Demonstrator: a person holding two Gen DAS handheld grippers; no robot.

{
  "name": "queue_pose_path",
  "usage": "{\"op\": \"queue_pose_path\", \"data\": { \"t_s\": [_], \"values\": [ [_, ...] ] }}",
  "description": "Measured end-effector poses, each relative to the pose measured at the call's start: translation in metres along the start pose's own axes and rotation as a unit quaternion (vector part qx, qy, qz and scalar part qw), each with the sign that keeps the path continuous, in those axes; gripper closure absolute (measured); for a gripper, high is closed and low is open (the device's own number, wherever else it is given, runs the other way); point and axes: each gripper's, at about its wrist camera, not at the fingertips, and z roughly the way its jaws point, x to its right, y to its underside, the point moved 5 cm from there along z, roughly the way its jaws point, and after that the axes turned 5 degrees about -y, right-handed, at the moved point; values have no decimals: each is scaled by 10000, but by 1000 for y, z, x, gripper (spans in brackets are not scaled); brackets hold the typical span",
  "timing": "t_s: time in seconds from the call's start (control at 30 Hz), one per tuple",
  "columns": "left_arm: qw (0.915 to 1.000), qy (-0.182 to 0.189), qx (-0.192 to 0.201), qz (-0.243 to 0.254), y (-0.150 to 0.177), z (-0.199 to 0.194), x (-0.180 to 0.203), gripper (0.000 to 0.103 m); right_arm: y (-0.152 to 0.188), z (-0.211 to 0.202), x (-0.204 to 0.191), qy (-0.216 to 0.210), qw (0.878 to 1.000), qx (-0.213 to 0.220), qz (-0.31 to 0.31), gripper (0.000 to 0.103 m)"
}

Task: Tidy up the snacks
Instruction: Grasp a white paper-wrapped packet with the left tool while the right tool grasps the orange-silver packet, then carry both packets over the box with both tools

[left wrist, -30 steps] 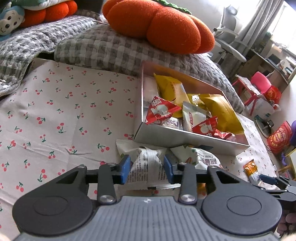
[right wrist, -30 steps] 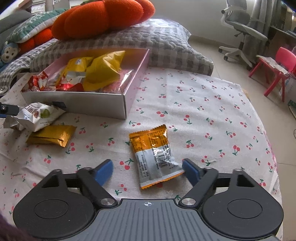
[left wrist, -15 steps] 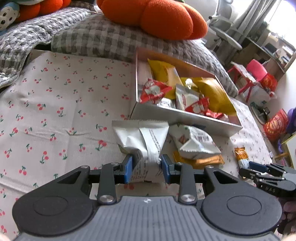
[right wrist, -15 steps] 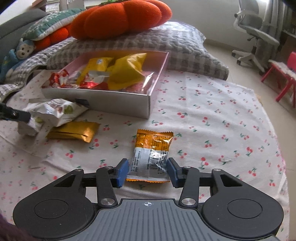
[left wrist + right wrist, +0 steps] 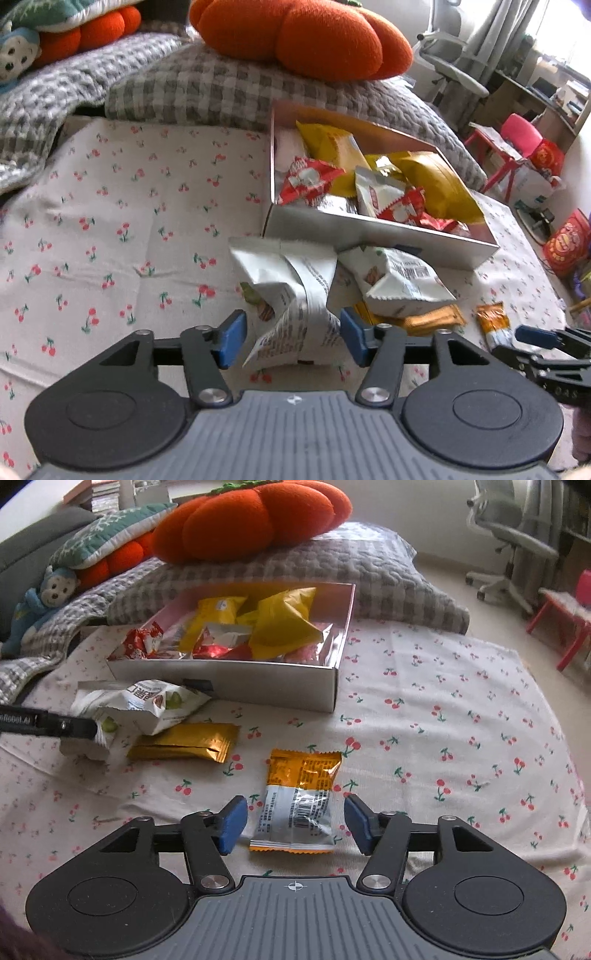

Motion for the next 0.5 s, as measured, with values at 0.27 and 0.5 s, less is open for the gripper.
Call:
{"op": "queue_pose_path", "data": {
  "t_s": [0.27,0.5],
  "values": [
    [9997,-181,-67,153,-4,14,8,46,4,9,0,124,9999,2,-15,44],
    [9992,-300,-127,216,0,21,12,42,5,11,-2,229,9997,99,-50,43]
  ]
}}
